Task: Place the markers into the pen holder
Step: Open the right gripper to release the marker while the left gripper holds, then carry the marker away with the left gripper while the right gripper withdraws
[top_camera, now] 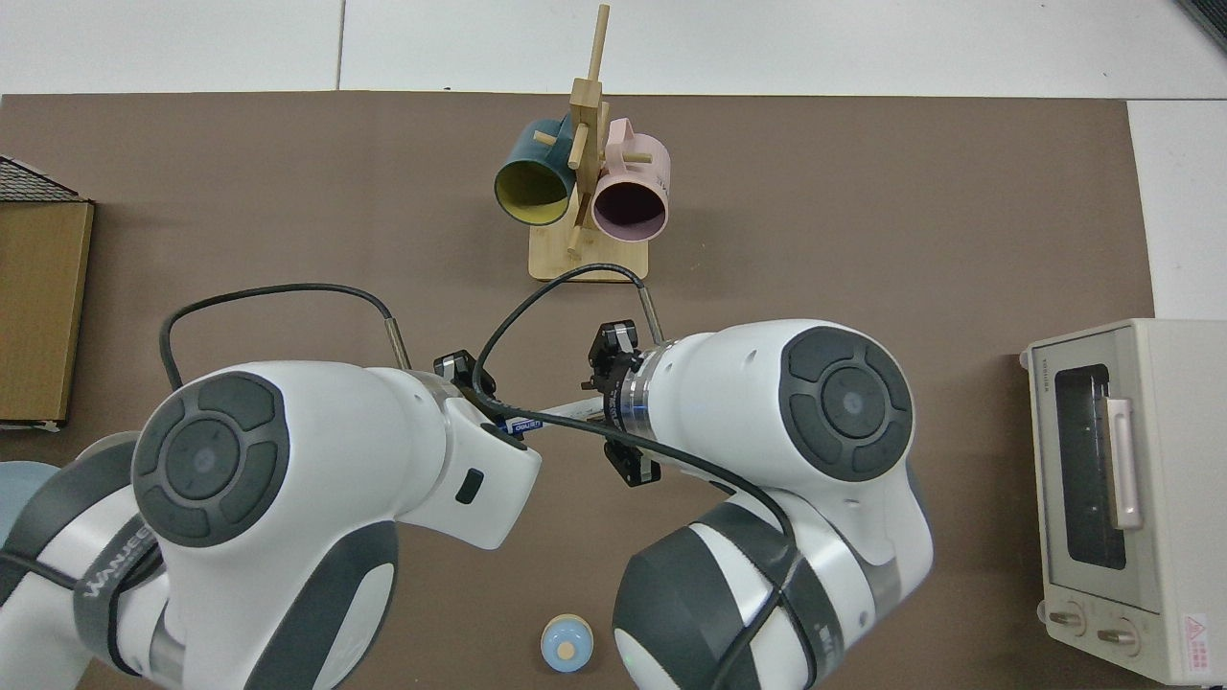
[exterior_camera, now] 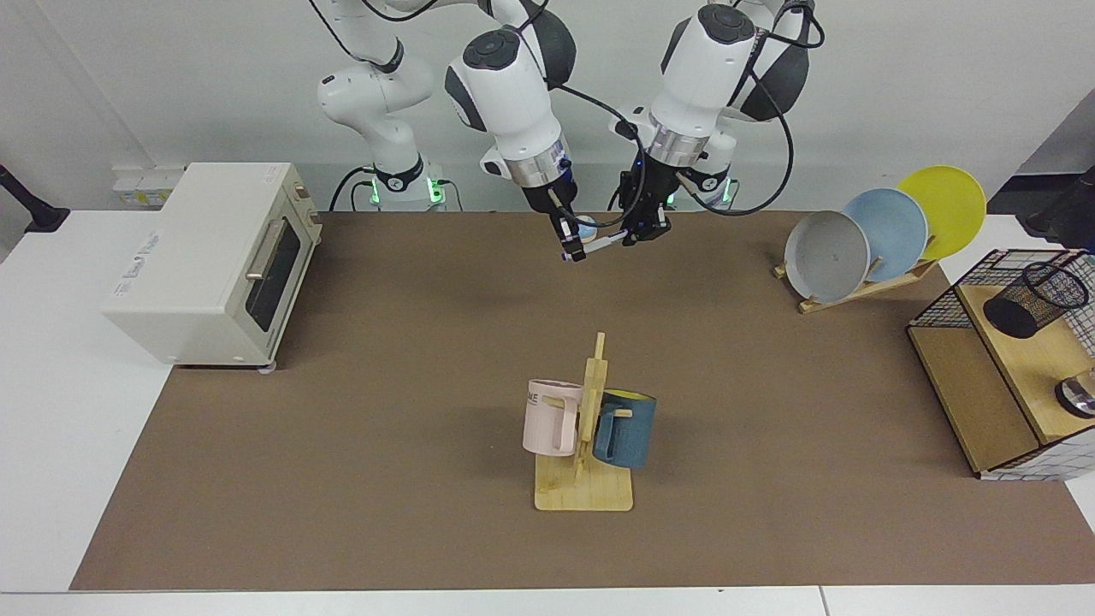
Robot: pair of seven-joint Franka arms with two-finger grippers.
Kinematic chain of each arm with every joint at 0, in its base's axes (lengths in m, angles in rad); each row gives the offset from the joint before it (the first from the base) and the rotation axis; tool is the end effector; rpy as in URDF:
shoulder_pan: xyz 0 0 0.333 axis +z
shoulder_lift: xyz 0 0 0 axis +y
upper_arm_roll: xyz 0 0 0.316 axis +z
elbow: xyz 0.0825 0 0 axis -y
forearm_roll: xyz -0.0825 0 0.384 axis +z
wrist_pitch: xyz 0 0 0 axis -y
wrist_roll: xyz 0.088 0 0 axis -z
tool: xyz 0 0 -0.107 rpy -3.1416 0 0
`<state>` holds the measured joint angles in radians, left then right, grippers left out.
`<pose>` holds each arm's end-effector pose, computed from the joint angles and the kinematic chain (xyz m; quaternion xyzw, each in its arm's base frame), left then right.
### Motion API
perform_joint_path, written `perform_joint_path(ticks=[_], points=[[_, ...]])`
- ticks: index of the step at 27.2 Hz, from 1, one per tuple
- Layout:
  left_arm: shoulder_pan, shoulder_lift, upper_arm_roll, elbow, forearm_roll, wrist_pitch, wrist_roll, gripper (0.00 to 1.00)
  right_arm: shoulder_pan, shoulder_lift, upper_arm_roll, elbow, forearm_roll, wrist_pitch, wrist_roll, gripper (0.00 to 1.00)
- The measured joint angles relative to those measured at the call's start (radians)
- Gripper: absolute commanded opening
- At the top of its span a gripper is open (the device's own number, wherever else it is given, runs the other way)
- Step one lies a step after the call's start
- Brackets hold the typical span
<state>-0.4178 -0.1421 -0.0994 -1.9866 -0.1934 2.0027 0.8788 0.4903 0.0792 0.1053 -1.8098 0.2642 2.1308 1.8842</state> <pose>0.4565 -0.2758 0.5419 0.7821 -0.6125 0.0923 0.0681 0.4989 0.3498 0.5187 -0.7523 0.6360 0.0778 0.1531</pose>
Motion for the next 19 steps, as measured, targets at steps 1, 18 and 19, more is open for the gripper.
perform_joint_path(ticks=[1,18,19], points=[[0.000,0.000,0.000,0.000,0.000,0.000,0.000,0.00,0.000,0.000,-0.001,0.000,-0.001,0.000,0.000,1.00],[0.000,0.000,0.006,-0.005,0.002,0.000,0.000,0.00,-0.119,-0.009,-0.016,0.003,-0.052,-0.176,-0.413,1.00],[0.000,0.000,0.006,-0.005,0.003,0.000,0.000,0.00,-0.134,-0.013,-0.017,0.004,-0.061,-0.191,-0.458,1.00]])
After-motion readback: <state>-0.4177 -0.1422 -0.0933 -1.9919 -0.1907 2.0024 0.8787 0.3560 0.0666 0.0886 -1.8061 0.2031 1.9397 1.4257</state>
